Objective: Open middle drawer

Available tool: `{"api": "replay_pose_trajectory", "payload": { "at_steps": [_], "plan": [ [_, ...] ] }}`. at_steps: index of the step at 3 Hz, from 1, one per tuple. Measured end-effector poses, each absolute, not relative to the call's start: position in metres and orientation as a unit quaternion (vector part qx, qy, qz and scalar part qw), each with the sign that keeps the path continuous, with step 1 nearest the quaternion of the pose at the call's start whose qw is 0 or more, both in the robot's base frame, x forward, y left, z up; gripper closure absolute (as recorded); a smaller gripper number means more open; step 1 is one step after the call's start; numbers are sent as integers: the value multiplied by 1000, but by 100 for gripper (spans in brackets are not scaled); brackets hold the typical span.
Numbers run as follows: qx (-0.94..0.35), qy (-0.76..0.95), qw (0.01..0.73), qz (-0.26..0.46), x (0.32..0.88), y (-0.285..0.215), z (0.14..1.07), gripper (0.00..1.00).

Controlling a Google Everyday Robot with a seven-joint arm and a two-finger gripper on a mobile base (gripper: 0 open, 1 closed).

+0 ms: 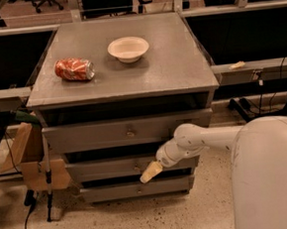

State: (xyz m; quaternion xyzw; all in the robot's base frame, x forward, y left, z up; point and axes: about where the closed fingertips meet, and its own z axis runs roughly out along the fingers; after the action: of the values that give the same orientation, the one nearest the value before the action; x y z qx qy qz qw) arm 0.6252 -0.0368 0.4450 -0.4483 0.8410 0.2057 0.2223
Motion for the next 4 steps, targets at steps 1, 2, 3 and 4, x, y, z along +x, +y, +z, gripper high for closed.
{"api": "replay_pose_trajectory", "payload": {
  "at_steps": [1,2,3,4],
  "plan": [
    [-448,841,223,205,625,-36,447,19],
    [-448,841,223,205,628,-36,448,42],
    [-448,841,223,205,632,-36,454,65],
    [-448,841,223,205,633,-38,460,89]
  ]
}}
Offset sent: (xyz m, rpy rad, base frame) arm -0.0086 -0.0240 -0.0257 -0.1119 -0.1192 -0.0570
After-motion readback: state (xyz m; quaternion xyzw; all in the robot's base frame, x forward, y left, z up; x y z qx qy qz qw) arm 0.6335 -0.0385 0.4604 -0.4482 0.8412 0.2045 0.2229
